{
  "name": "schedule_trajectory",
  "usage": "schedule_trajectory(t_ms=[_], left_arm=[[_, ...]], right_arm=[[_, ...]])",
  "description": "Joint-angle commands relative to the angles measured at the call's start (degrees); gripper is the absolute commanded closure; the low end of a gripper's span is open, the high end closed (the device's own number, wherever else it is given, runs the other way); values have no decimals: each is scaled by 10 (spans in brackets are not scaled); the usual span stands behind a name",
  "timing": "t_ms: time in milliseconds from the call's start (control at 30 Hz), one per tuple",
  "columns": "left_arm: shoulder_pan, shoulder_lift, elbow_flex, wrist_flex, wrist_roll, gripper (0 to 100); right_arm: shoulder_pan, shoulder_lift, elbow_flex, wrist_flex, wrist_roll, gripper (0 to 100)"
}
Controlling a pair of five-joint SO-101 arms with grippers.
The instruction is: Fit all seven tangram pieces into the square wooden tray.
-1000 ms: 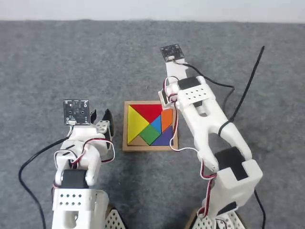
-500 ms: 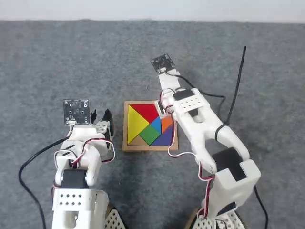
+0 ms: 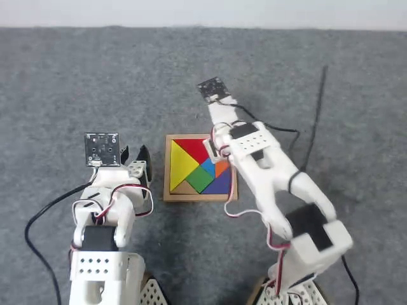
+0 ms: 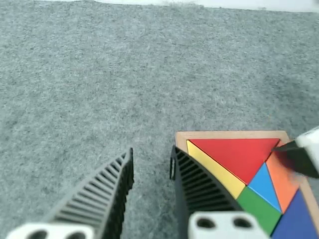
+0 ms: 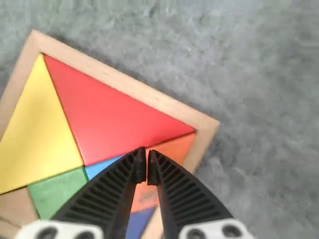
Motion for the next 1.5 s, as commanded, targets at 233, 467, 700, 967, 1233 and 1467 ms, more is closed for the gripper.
schedule_trajectory(t_ms=[233,467,700,967,1233,1467], left_arm=[[-2,-11,-4,12,-42,977],[2,-11,-4,31,-42,978],[-3,-18,5,30,-66,988],[-4,-262,80,106,-69,988],[-50,-229,101,82,-133,987],[-56,-258,138,106,-216,987]], right_arm=[[18,-280,308,-212,72,992],[18,-382,488,-439,102,992],[20,-415,573,-555,108,992],[22,-419,622,-611,109,992],[61,-419,688,-788,145,992],[72,-423,707,-793,148,992]])
